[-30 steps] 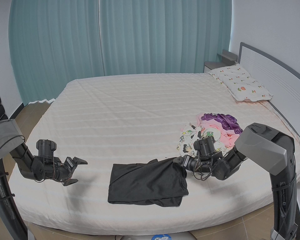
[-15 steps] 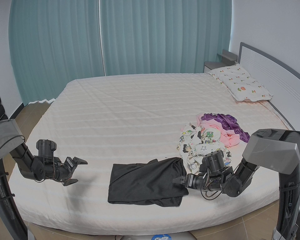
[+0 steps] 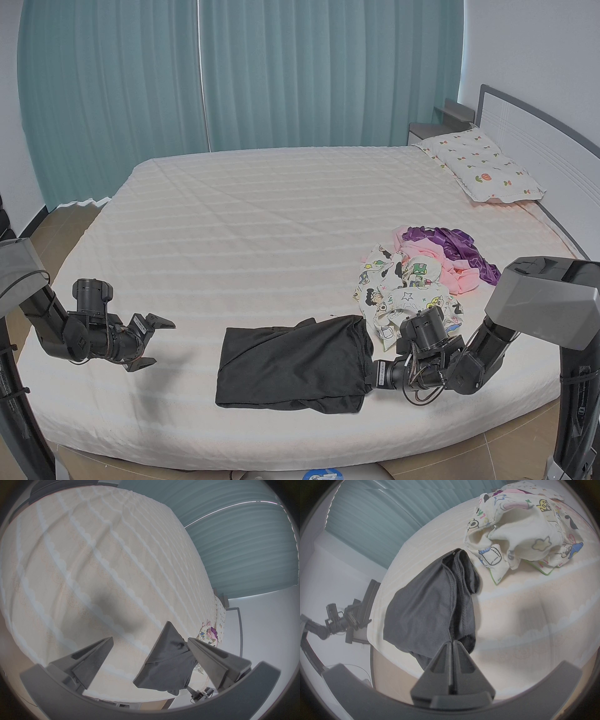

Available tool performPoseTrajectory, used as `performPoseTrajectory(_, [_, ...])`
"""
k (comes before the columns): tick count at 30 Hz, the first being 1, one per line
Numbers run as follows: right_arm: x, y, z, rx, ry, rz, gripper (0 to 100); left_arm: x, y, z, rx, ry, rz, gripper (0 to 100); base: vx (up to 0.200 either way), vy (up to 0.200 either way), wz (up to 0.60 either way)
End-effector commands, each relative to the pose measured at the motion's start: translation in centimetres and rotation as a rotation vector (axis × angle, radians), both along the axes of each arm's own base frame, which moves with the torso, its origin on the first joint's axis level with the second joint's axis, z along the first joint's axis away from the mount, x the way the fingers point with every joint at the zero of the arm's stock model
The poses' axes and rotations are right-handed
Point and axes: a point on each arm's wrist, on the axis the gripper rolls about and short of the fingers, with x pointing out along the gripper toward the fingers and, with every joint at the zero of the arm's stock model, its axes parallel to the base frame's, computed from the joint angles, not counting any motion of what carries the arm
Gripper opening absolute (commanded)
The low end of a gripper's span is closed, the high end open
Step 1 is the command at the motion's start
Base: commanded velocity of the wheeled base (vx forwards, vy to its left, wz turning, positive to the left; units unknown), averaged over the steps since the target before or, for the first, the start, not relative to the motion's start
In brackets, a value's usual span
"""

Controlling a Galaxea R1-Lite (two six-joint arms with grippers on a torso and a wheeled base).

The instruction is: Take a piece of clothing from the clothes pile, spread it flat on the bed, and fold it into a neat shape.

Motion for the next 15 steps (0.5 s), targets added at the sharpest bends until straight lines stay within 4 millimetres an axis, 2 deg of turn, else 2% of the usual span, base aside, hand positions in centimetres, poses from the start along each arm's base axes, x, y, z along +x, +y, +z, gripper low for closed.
performPoseTrajectory(1, [-0.8,-0.8,0.5,-0.018,0.004,0.007,0,0.0,0.0,0.0,0.0,-0.001,0.001,100,0.0,0.0,0.0])
performPoseTrajectory(11, [-1.3,-2.3,2.2,-0.021,0.024,-0.016,0,0.0,0.0,0.0,0.0,-0.001,0.001,100,0.0,0.0,0.0])
performPoseTrajectory(15, [-1.5,-2.4,1.8,-0.038,0.05,-0.008,0,0.0,0.0,0.0,0.0,-0.001,0.001,100,0.0,0.0,0.0])
